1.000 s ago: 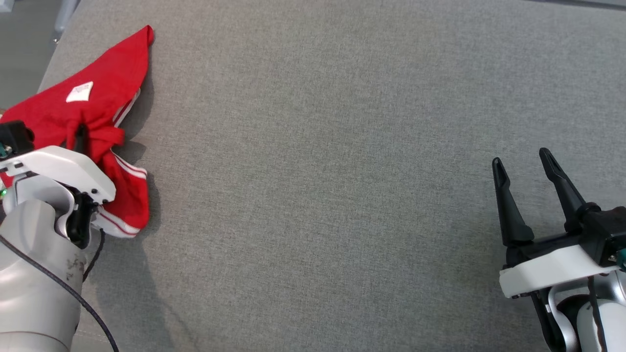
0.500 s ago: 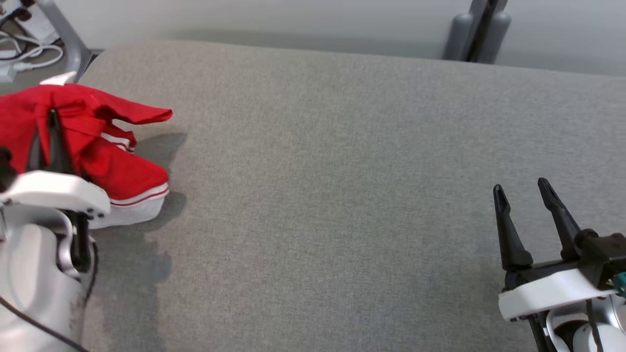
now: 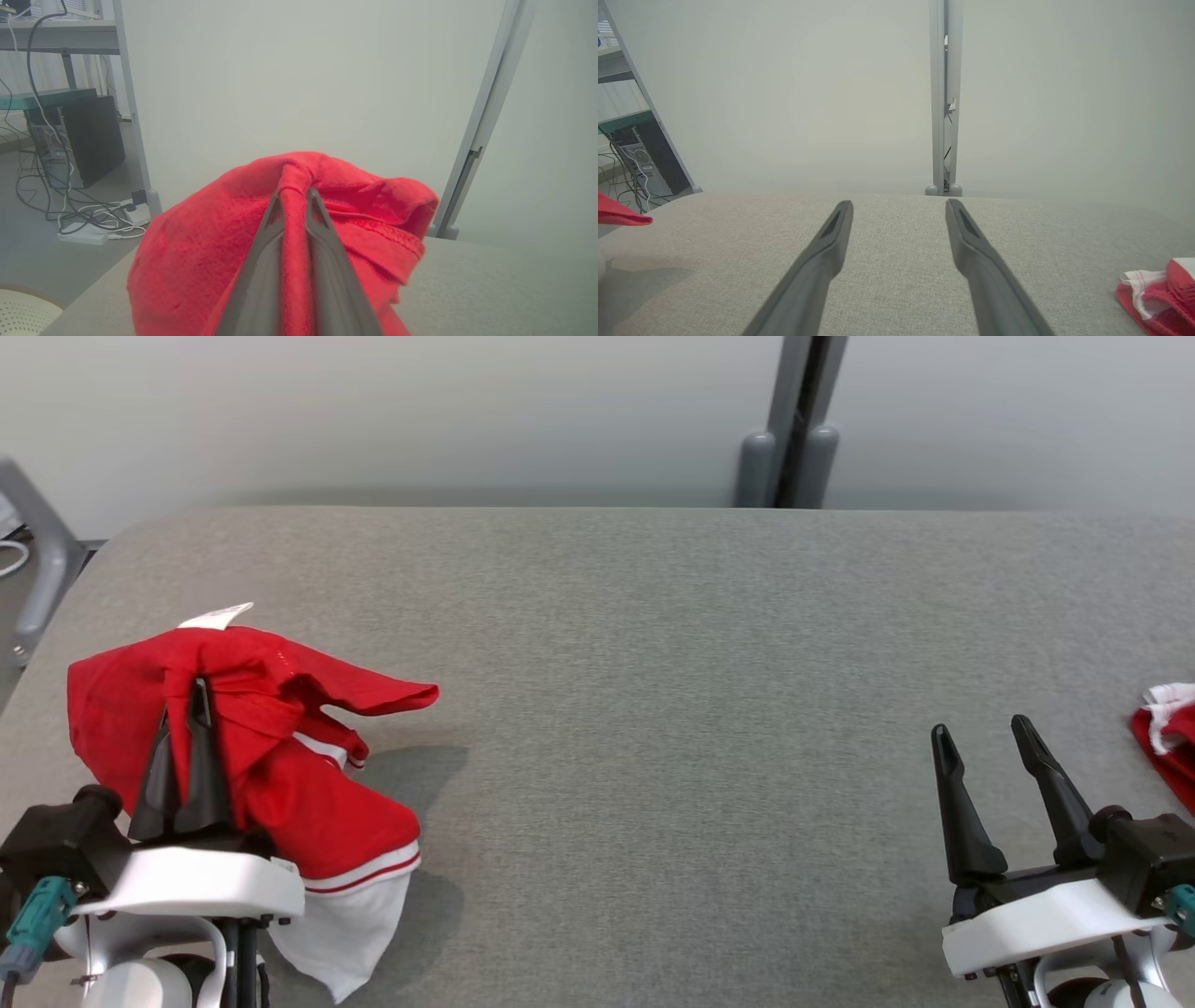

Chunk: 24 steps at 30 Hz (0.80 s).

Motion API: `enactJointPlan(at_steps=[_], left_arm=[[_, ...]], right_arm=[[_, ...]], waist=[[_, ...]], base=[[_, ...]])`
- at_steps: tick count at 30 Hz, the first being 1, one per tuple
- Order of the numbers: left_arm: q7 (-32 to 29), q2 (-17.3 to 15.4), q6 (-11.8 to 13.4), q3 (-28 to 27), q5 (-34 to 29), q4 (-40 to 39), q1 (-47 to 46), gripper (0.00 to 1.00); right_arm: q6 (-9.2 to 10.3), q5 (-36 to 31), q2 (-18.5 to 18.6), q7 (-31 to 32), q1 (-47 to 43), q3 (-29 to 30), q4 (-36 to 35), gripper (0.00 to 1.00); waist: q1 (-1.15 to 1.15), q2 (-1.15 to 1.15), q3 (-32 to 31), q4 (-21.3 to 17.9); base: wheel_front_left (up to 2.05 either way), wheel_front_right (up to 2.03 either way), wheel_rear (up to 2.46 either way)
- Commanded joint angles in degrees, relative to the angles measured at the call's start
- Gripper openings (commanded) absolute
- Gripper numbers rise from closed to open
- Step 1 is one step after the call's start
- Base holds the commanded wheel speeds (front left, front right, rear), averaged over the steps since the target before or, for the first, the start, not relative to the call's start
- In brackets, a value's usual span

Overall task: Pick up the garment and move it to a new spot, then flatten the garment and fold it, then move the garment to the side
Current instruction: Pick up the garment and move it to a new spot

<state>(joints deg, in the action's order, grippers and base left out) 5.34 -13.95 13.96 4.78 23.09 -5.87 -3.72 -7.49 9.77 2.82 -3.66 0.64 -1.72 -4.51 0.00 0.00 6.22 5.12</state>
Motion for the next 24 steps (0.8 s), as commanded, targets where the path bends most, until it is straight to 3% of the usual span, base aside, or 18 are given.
enactJointPlan(at_steps=[1,9,24], left_arm=[[-0.5,-0.3,0.5,0.1,-0.5,-1.4,0.5,0.00],[-4.0,-0.2,0.2,4.2,-1.9,-6.6,1.4,0.00],[-5.6,1.8,-6.6,14.4,-3.8,2.0,-8.7,0.00]], right_arm=[[-0.01,0.2,0.2,-0.6,0.1,0.1,0.2,1.00],[-0.01,1.1,0.2,-1.0,0.9,-0.7,0.5,1.00],[-0.01,3.5,0.2,-3.8,3.7,-2.2,1.9,1.00]], waist=[[0.00,0.00,0.0,-1.4],[0.00,0.00,1.5,-8.2],[0.00,0.00,10.0,-23.5]], base=[[0.00,0.00,0.00],[0.00,0.00,0.00],[0.00,0.00,0.00]])
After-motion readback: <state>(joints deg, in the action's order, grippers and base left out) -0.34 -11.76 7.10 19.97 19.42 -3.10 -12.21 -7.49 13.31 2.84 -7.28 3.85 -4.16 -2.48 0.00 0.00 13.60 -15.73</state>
